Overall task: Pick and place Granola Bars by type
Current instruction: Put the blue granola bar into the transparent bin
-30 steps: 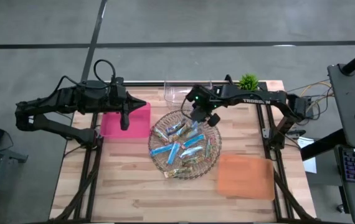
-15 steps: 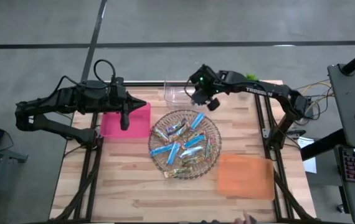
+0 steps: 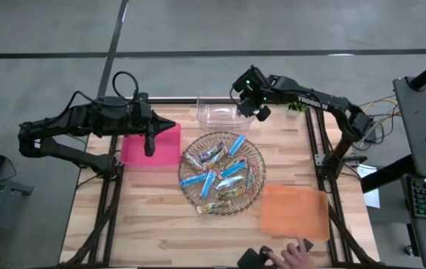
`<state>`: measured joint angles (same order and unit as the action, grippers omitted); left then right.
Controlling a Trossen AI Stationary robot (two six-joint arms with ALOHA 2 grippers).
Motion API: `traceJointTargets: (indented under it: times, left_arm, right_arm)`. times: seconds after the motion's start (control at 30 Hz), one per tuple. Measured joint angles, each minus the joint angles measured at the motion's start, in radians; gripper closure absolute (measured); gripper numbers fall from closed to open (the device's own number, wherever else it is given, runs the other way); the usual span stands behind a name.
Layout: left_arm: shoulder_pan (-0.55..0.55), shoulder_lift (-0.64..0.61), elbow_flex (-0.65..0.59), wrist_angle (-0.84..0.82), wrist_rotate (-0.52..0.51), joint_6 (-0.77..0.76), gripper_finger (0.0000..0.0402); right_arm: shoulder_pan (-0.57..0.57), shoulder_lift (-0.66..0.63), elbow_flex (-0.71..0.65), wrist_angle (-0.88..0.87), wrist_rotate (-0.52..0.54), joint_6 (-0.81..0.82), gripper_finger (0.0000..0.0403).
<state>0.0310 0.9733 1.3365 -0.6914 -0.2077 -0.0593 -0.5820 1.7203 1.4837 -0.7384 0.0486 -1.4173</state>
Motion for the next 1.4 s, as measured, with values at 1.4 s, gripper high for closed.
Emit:
traceJointTargets:
  times: [1.4]
  left_arm:
    - [0.000, 0.000, 0.000, 0.000, 0.000, 0.000, 0.0401]
  right_arm:
    - [-0.032, 0.143, -0.003, 0.041, 0.005, -0.146, 0.0246]
